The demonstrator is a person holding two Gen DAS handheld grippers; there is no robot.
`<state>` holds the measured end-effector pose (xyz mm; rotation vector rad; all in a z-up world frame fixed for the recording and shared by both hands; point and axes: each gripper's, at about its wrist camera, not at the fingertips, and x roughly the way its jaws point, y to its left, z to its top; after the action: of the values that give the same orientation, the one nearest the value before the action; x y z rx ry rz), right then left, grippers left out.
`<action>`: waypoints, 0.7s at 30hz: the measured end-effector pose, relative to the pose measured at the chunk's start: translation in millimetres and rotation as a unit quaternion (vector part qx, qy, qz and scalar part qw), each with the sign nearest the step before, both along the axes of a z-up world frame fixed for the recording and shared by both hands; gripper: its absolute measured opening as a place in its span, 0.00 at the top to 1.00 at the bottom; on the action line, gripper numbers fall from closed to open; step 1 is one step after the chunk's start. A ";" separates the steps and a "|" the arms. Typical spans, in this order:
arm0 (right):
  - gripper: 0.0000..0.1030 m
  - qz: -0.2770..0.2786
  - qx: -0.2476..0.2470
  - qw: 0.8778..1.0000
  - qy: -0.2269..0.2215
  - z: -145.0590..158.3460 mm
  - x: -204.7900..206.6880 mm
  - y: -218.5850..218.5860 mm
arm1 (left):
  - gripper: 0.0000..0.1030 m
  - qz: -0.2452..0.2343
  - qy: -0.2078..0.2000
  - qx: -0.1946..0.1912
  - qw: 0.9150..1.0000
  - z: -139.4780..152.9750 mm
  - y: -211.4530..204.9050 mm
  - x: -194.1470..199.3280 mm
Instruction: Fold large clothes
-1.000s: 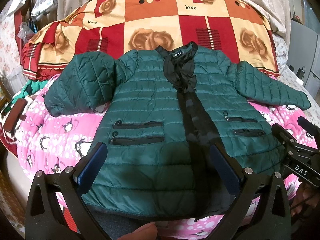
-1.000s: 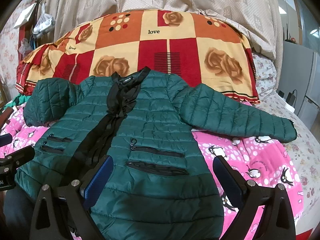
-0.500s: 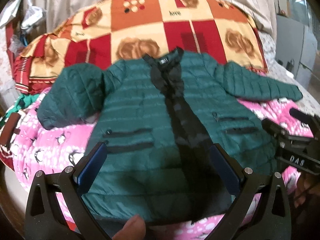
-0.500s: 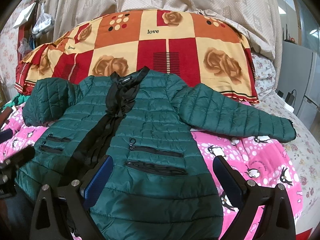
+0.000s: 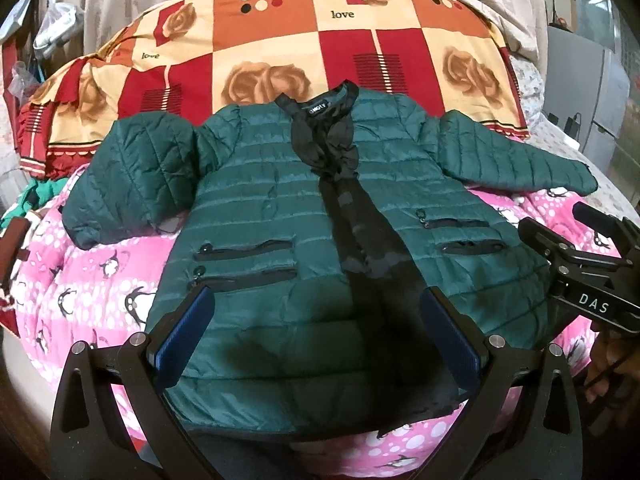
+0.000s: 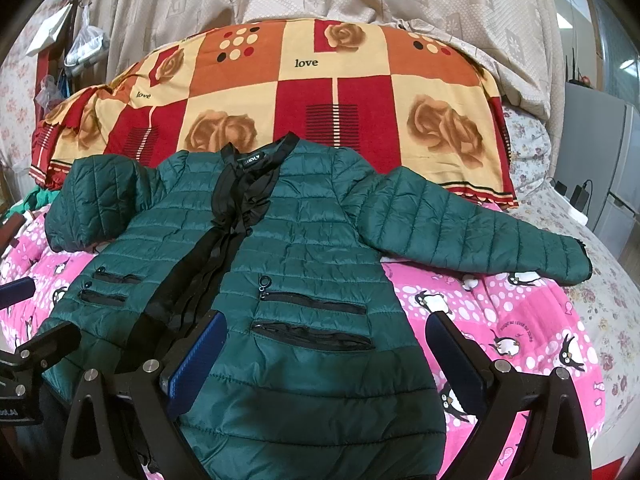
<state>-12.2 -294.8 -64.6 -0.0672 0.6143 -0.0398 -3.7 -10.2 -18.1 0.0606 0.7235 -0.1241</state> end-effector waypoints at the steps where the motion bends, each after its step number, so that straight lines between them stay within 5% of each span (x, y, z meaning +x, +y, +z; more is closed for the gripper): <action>1: 0.04 0.000 -0.001 1.000 0.000 -0.3 0.4 0.8 | 0.00 0.003 0.000 0.000 1.000 0.1 0.8 0.1; 21: 0.04 0.000 -0.002 1.000 0.000 -0.6 0.4 1.4 | 0.00 0.019 0.009 -0.014 1.000 -3.4 11.1 3.4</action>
<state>-11.8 -293.5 -65.2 -0.0708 0.6149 -0.0407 -0.2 0.9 -21.5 0.0199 0.7404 -0.0992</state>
